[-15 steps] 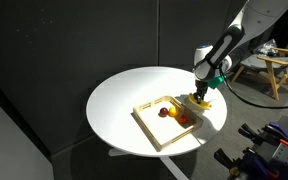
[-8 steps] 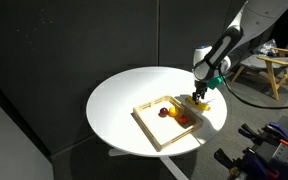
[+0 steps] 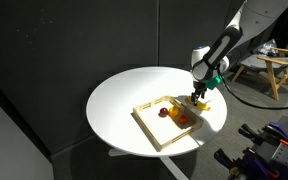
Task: Remove the banana from the box
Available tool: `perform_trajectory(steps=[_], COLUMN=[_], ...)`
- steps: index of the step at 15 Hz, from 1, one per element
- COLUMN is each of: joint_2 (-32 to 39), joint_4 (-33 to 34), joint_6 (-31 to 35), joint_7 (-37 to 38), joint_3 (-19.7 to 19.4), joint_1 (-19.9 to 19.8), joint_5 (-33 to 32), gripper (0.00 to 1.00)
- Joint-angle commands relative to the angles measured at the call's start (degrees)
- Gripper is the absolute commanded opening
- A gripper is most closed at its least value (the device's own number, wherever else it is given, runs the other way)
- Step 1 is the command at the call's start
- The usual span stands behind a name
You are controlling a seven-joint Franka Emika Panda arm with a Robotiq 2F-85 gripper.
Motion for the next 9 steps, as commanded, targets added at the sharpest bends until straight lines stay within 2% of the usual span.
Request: perform_trajectory(steps=[1, 9], joint_2=[-3.8, -10.1], joint_4=[-2.3, -4.2], joint_6=[-2.7, -9.7], joint_7=[0.8, 1.4], joint_3=[0.4, 0.7], joint_1=[0.7, 2.8], joint_5=[-1.2, -1.7], gripper=[1.0, 1.0])
